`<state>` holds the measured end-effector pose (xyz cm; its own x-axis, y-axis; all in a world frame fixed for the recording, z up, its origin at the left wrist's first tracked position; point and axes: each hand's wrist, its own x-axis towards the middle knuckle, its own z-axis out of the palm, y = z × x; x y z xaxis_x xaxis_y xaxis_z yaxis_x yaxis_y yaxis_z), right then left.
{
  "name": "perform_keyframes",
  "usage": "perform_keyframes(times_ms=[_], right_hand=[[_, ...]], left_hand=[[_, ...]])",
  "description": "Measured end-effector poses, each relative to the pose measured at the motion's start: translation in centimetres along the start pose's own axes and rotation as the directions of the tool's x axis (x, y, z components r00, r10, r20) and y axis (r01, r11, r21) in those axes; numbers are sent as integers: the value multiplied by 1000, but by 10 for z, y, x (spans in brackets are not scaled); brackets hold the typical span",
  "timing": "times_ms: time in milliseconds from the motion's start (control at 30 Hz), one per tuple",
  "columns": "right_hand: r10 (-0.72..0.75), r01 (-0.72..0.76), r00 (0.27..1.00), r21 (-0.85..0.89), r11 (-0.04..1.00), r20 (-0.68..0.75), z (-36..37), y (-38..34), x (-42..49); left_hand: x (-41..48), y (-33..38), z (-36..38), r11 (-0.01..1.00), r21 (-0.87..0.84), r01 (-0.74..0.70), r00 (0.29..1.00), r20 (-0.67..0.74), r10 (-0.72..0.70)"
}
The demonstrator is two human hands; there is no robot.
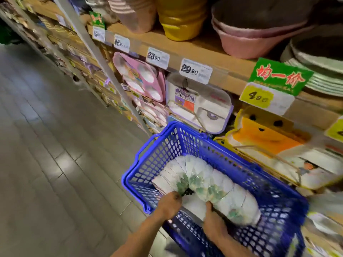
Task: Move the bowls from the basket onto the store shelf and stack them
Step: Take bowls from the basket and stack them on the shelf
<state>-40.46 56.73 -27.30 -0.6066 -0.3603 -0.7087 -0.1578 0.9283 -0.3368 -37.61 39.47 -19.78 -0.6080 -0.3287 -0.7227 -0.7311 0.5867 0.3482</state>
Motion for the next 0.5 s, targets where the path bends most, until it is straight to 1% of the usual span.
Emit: perform_keyframes(times_ms=[167, 233, 333, 500], right_hand=[[128, -126, 992, 88, 988, -15, 7, -13, 1], [169, -164, 985, 129, 978, -25, 5, -19, 0], [184, -174, 981, 129, 976, -66, 0, -26, -5], [232, -216, 968, 149, 965, -95, -29, -36, -14]], left_hand=[[29, -12, 3, 996, 58, -60, 985, 168, 49], [36, -14, 1, 994, 76, -81, 975, 212, 63], [44, -18, -5, 991, 86, -99, 972, 224, 78], [42, -21, -19, 988, 24, -152, 956, 256, 141]])
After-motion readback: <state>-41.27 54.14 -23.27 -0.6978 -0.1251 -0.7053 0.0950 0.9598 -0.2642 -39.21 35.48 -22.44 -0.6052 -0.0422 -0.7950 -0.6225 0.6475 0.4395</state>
